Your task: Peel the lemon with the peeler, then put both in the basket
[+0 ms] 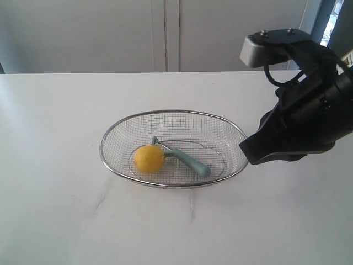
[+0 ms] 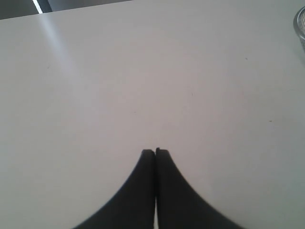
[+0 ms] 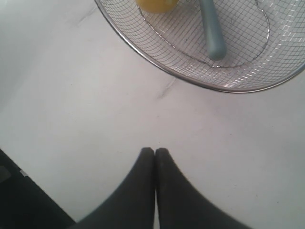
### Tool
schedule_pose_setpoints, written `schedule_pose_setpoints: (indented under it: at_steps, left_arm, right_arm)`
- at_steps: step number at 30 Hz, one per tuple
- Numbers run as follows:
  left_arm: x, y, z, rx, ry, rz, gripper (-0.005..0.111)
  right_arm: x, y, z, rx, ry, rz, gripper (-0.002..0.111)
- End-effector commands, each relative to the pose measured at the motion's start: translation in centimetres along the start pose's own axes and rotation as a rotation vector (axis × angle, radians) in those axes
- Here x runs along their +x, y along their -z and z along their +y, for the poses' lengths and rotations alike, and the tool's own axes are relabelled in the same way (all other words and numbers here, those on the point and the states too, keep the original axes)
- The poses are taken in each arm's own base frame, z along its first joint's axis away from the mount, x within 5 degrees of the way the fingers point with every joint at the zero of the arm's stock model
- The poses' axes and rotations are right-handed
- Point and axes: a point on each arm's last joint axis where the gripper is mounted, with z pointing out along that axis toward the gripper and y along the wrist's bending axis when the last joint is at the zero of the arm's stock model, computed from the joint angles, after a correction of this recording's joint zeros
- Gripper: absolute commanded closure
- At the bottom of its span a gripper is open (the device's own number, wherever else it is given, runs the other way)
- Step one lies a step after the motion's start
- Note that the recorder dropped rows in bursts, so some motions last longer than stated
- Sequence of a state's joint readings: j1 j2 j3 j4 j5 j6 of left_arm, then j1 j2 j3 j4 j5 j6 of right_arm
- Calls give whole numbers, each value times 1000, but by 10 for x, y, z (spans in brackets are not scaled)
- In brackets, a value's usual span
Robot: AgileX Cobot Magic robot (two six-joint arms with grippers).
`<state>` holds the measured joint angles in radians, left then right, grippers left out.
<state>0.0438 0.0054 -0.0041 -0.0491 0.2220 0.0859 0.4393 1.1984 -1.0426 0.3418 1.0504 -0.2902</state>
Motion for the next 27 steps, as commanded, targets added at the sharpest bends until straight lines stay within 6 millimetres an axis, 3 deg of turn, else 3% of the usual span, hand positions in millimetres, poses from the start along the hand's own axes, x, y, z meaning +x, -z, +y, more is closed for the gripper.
schedule_pose_setpoints:
  at_steps: [1,10,19,27]
  left_arm:
    - [0,0,0,-6,1,-12,107]
    - [0,0,0,-6,1,-12,107]
    - [0,0,0,-6,1,-12,107]
    - [0,0,0,-6,1,-12,107]
  right_arm:
    - [1,1,1,-3,0,-7,108]
    - [3,6,3,-1,4,-22,108]
    - [17,48,15,21,38,-172,108]
    - [32,81,3,120,-42,-297,108]
